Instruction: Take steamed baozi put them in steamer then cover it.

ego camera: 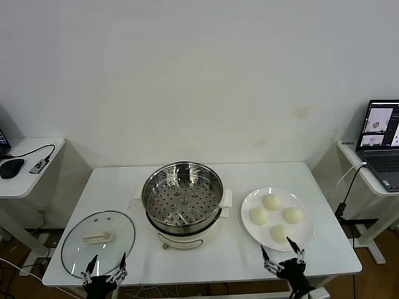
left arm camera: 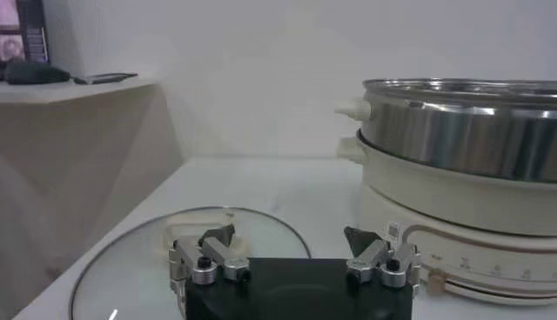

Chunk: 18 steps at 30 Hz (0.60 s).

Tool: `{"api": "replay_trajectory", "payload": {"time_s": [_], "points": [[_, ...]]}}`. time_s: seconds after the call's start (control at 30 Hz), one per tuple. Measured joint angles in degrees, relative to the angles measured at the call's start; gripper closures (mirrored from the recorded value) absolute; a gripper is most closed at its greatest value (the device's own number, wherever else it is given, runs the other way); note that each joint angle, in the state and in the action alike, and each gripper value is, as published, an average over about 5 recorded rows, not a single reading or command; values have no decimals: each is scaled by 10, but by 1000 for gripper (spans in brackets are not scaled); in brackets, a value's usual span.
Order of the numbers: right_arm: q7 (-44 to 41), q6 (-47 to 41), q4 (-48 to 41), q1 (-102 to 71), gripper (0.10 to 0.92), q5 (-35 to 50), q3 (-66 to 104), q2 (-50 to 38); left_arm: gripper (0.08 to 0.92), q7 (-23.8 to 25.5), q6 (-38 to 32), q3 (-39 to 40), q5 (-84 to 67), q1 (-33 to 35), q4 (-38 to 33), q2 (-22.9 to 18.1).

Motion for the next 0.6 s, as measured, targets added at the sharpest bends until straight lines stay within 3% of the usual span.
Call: {"api": "replay_trajectory", "payload": {"time_s": [0.33,0.6], "points": [[-93,-38,-73,153,203,-114,-41,-123,177,5,-4,-12,29,-13,-1,-2],[-214,-49,-168,348,203,-150,-173,-216,177,9,-6,-16,58,-17,0,-9]]}}
